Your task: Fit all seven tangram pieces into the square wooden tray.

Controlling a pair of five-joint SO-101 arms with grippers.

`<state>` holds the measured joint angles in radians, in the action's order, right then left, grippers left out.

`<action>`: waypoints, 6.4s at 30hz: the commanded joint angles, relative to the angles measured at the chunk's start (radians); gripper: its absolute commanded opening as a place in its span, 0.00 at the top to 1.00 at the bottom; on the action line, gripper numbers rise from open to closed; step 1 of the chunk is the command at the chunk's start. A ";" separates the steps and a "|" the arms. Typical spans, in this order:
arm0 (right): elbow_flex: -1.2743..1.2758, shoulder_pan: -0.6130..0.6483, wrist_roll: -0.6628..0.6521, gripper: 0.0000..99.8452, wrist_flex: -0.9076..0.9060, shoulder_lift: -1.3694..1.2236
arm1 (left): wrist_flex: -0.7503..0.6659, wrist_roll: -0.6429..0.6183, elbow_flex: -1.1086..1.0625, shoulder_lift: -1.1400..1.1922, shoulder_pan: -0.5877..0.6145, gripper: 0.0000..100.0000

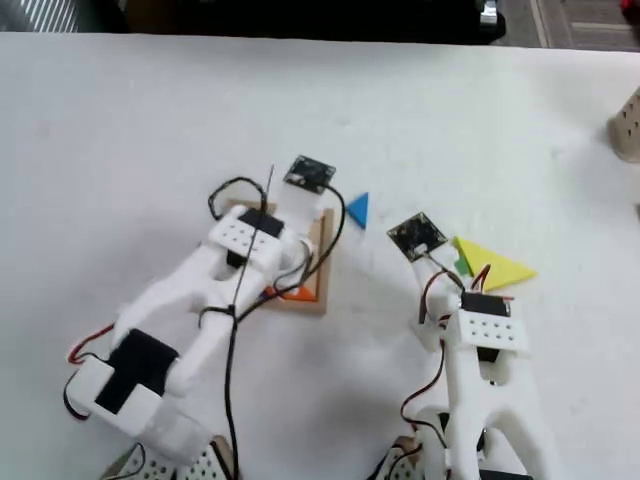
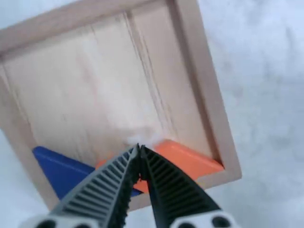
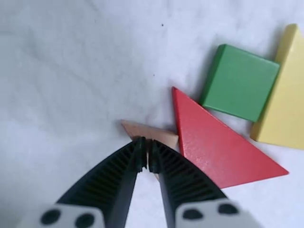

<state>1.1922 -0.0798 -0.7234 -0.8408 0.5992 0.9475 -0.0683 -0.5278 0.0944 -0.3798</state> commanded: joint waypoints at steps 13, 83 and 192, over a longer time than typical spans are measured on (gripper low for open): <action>0.002 0.010 -0.011 0.98 0.012 0.012 | 0.080 0.063 0.124 -0.013 0.243 0.98; -0.652 0.414 0.789 0.83 0.171 -0.414 | -0.290 -0.100 -0.014 -0.163 0.476 0.87; -1.732 0.291 0.859 0.98 -0.582 -1.383 | -0.284 -0.044 -0.044 -0.163 0.469 0.87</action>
<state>-0.5340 0.2194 0.1435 -1.3947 -0.7940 0.6575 -0.1220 -0.5938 -0.0606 0.0867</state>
